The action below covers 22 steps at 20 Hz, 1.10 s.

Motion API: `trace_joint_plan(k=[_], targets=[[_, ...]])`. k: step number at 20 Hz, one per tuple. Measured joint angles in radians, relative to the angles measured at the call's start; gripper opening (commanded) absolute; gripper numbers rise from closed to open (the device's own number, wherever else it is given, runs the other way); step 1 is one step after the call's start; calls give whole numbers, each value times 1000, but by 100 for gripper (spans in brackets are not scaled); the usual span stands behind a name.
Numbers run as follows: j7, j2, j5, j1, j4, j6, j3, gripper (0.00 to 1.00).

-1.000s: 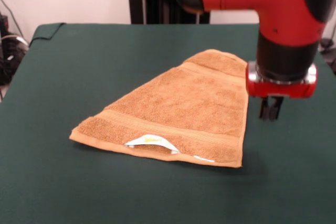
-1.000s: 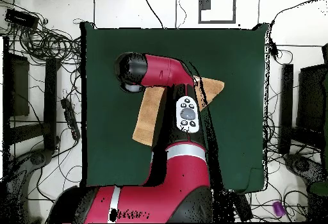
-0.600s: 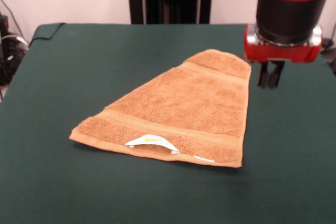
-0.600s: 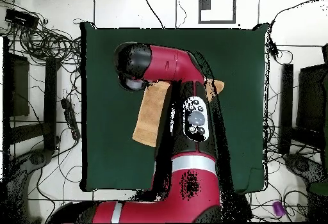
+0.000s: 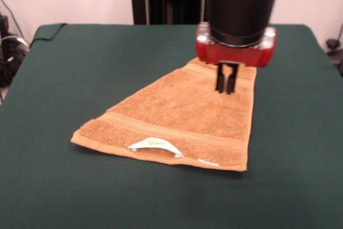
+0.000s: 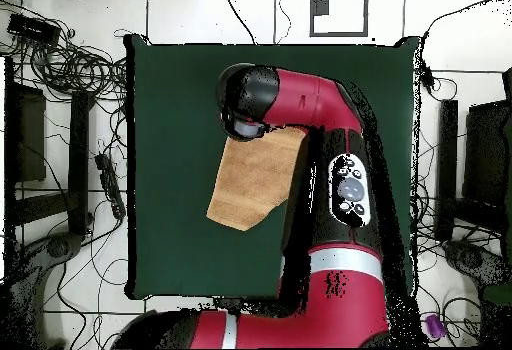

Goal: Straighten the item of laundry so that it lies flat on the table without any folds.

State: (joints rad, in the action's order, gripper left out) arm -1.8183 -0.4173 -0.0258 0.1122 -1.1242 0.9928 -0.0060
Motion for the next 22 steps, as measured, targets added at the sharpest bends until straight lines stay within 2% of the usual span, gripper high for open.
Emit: trace_joint_plan(k=[10,11,22], targets=[[0,0,64,62,-7,-57,13,0],[0,0,73,70,-11,-82,24,100],[0,0,76,72,-35,-147,52,100]])
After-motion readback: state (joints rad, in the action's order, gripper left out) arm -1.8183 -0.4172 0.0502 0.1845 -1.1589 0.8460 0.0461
